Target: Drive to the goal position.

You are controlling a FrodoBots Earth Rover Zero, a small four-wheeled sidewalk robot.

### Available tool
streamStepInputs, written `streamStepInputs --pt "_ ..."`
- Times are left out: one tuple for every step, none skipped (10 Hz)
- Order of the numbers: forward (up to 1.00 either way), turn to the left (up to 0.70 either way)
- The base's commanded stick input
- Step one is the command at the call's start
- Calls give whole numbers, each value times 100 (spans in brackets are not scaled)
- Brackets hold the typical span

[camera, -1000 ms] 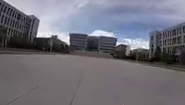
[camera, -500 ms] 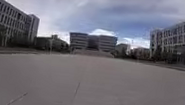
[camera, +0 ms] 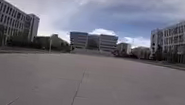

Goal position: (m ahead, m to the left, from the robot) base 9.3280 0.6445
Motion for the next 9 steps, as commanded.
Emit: streamStepInputs --pt "85 0" --pt "85 0" --pt "85 0" --pt "85 0" --pt "85 0" --pt "85 0" --pt "85 0" --pt "85 0" --pt "85 0"
